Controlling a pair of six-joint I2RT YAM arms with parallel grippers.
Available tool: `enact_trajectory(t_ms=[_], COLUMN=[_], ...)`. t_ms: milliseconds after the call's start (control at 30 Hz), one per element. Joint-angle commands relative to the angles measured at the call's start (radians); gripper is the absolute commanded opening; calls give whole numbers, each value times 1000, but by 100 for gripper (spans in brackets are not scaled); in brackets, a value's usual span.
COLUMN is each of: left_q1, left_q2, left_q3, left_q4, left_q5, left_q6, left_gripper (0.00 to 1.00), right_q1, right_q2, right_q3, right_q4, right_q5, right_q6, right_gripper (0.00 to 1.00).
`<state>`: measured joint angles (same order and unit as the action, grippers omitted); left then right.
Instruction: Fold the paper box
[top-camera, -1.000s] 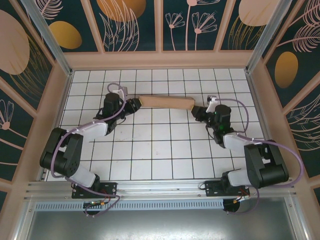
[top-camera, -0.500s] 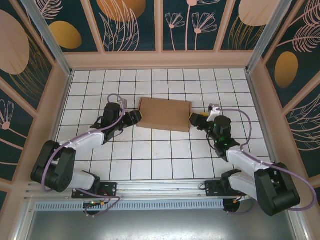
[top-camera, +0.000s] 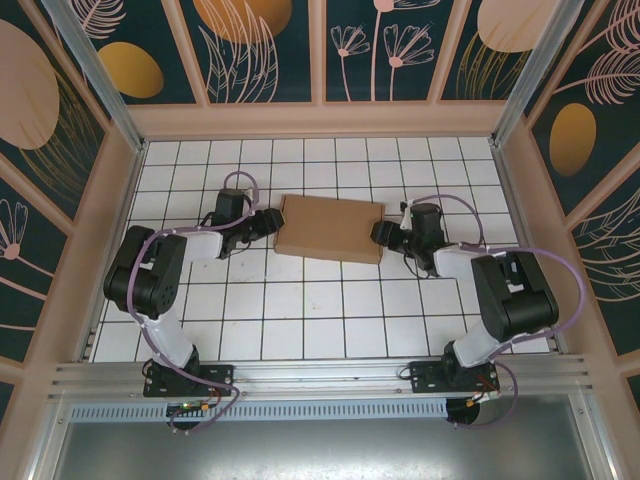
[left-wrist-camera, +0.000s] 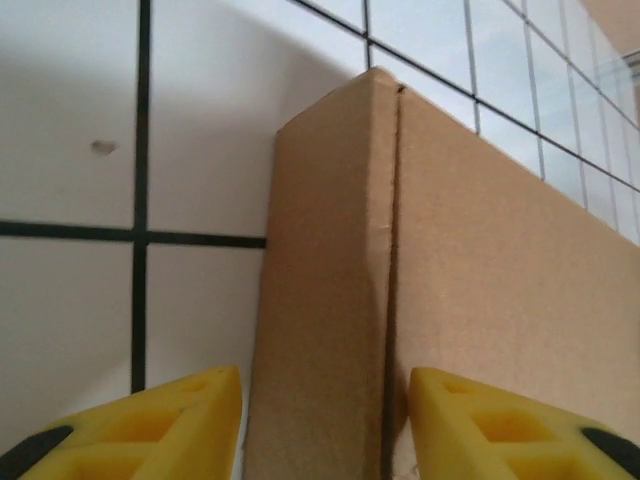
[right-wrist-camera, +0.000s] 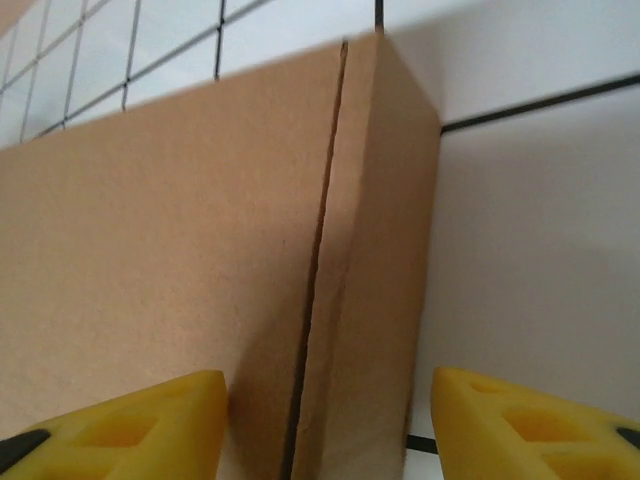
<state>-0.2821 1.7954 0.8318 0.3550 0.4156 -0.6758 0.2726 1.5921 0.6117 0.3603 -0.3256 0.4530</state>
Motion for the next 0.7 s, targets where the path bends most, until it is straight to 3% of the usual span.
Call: enact_trajectory(t_ms=[0, 100, 233, 400, 467, 500, 533, 567, 600, 667], left_q1=[-13, -38, -44, -31, -20, -13, -6, 3, 14, 28], left_q2=[22, 33, 11, -7, -36, -68, -111, -163, -217, -324], left_q3=[-32, -48, -63, 2, 24, 29, 28, 24, 19, -8], left_q4=[92, 103, 65, -54, -96, -111, -122, -128, -135, -119], left_q5=[66, 73, 16, -77, -118, -142, -167, -199, -226, -285], left_q6=[-34, -60, -63, 4, 23, 41, 56, 76, 103, 159], left_gripper=[43, 39, 37, 47, 54, 60, 66, 77, 98, 99], right_q1=[-4, 3, 6, -13, -16, -20, -25, -33, -38, -35], right_q2=[64, 114, 159, 200, 169, 129, 88, 35, -23, -146], right_q3=[53, 85, 122, 166, 178, 170, 159, 151, 151, 143], right_q4=[-23, -20, -15, -23, -50, -56, -52, -60, -77, -100], right_q5=[-48, -81, -61, -80, -52, -18, 7, 30, 59, 160], right_q6=[12, 14, -1, -9, -20, -31, -39, -50, -62, -88], right_gripper=[52, 45, 43, 46, 59, 72, 90, 99, 99, 99])
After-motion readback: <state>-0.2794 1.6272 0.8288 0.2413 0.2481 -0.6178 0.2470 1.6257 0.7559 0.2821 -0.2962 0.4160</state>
